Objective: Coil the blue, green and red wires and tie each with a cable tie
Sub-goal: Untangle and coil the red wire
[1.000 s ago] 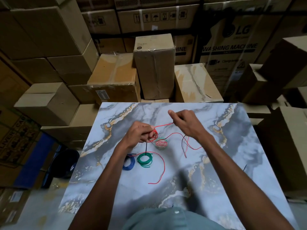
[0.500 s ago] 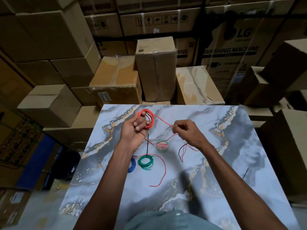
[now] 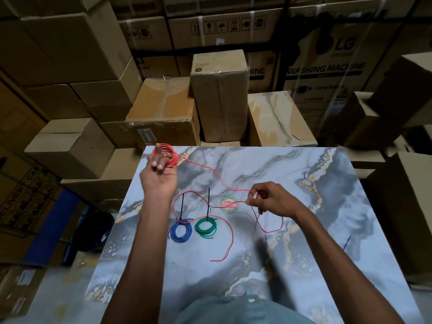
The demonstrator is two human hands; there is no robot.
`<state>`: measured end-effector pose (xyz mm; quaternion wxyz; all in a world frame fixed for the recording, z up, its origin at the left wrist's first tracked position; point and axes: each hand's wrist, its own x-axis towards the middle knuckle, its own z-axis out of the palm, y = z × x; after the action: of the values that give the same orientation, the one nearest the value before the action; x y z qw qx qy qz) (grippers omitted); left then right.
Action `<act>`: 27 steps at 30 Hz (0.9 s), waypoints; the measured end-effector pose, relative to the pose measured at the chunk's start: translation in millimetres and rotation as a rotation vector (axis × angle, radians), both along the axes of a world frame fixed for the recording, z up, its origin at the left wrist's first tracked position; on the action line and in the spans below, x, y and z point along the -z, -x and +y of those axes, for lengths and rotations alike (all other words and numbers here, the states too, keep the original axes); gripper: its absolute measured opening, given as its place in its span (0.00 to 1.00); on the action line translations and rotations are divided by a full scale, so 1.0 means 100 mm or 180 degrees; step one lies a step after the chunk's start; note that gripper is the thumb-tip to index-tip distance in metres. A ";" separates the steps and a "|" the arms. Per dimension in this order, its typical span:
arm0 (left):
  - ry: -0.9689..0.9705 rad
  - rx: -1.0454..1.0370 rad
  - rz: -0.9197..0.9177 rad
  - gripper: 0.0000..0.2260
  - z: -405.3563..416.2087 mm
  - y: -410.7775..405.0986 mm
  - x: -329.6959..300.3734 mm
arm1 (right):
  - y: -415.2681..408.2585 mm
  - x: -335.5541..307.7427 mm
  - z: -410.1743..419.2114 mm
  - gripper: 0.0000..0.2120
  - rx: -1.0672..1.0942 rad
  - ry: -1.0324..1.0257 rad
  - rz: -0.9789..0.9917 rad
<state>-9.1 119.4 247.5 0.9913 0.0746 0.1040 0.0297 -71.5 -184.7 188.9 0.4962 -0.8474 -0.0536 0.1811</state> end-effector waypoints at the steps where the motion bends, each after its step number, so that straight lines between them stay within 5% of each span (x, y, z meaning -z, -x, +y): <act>1: -0.0013 -0.0099 0.0001 0.22 0.08 -0.03 -0.01 | 0.02 0.00 -0.05 0.06 0.0118 -0.0416 0.0178; 5: -0.0167 -0.0180 -0.0011 0.22 0.20 -0.05 -0.05 | 0.05 0.05 -0.18 0.09 0.0835 -0.1889 0.0699; 11: -0.0491 -0.0211 -0.0061 0.17 0.00 -0.10 -0.03 | 0.16 -0.01 0.11 0.07 -0.0399 0.0404 -0.0316; 16: -0.1934 -0.0481 0.0368 0.13 -0.16 -0.11 0.12 | 0.31 -0.45 0.39 0.09 -0.1401 -0.0287 0.0161; 19: -0.3061 -0.0648 0.0411 0.16 -0.20 -0.06 0.24 | 0.23 -0.61 0.26 0.11 -0.1115 -0.1186 0.0220; 24: -0.5322 -0.0539 -0.0272 0.11 -0.39 0.15 0.39 | 0.13 -0.69 0.12 0.14 -0.1082 -0.1830 0.0176; 27: -0.6156 0.0276 -0.0961 0.13 -0.50 0.26 0.61 | 0.01 -0.74 0.13 0.12 -0.0250 -0.2201 -0.0063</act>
<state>-35.5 69.9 186.7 0.5057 0.8541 -0.0959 0.0749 -72.8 -171.9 263.3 0.7461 -0.6281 -0.1492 0.1629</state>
